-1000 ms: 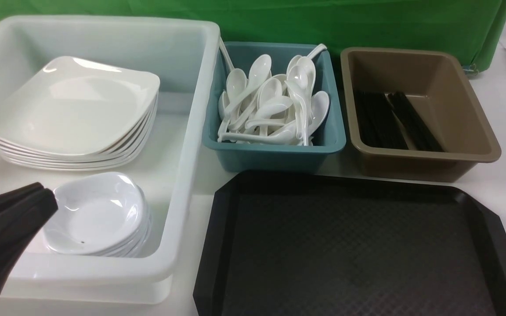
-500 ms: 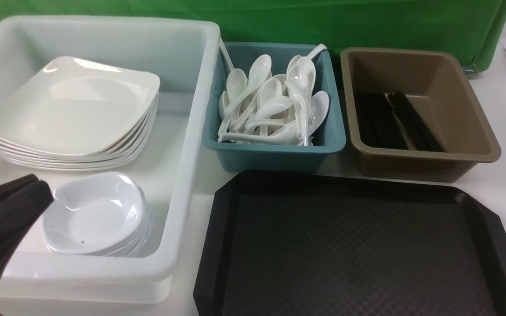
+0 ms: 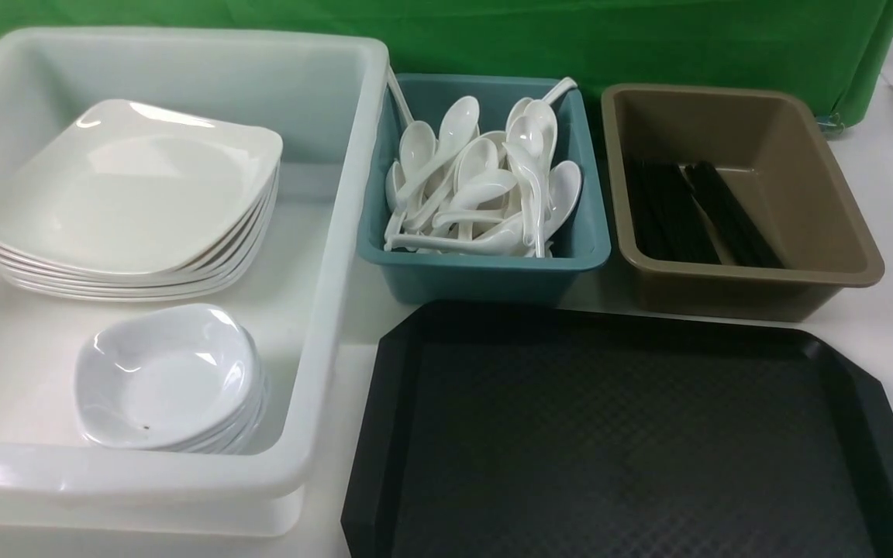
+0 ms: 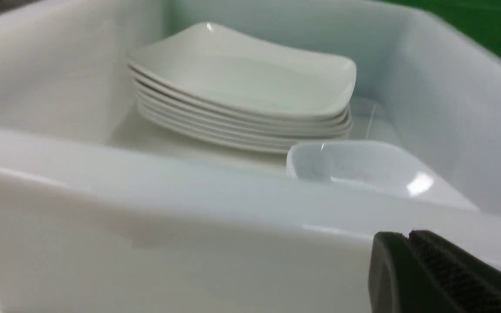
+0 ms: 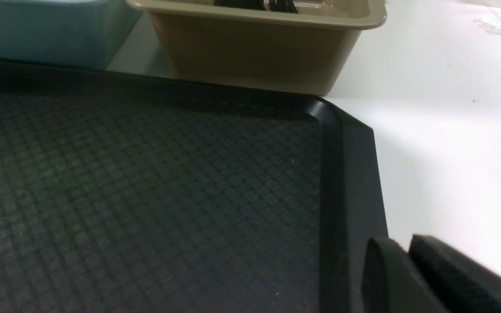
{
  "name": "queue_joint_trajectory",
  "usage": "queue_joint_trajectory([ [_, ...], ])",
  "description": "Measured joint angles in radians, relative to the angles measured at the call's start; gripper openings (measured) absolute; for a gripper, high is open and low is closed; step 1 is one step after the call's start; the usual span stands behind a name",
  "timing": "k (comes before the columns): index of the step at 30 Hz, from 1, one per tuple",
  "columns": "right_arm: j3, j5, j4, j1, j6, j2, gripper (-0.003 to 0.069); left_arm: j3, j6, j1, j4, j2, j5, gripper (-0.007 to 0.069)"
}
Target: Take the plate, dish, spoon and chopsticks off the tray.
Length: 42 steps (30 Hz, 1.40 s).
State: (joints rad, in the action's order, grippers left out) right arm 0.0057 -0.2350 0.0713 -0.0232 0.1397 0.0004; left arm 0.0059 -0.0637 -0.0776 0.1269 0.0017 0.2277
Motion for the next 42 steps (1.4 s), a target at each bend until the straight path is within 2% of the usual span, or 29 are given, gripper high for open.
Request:
queue_joint_trajectory([
  [23,0.0,0.0,0.0,0.0,0.0,0.0,0.0178,0.001,-0.023,-0.004,0.006,0.0,0.013,0.0012],
  [42,0.0,0.0,0.0,0.0,0.0,0.0,0.0204,0.001,-0.041,-0.004,0.006,0.0,0.01,0.0012],
])
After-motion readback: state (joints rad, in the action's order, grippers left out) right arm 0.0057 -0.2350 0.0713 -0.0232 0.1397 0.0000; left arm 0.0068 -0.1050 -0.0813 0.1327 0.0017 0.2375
